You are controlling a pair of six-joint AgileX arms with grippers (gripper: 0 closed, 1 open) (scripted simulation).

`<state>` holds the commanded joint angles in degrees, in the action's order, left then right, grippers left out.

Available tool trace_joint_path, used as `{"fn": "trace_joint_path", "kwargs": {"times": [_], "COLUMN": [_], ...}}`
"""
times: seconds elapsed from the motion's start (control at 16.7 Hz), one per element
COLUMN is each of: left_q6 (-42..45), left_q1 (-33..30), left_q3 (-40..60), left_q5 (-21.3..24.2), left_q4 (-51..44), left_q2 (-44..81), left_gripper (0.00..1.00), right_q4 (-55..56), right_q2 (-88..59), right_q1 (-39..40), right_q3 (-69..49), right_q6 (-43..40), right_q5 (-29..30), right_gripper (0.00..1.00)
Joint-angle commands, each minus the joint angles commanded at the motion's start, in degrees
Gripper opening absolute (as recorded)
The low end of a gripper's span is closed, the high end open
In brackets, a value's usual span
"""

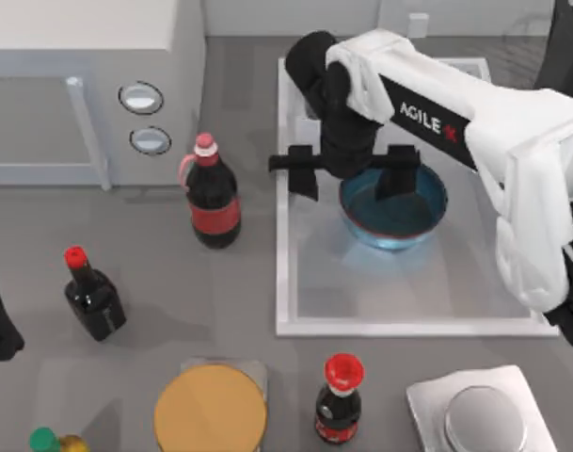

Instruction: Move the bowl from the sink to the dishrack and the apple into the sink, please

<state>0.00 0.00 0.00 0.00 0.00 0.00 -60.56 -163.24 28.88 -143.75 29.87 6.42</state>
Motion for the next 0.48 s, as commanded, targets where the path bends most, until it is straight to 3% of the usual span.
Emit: {"fn": "trace_joint_path", "kwargs": {"times": [0.3,0.48], "left_q6": [0.0,0.0], "left_q1": [0.0,0.0], "left_q3": [0.0,0.0], "left_q5": [0.0,0.0], "left_q4": [0.0,0.0], "left_q2": [0.0,0.0], "left_gripper": [1.0,1.0], "right_q4": [0.8,0.8], "right_q2": [-0.7,-0.7], "right_q1": [-0.1,-0.1], "right_q3": [0.1,0.1], "right_q6": [-0.1,-0.1], "right_q5": [0.0,0.0], "right_gripper": [1.0,0.77]}}
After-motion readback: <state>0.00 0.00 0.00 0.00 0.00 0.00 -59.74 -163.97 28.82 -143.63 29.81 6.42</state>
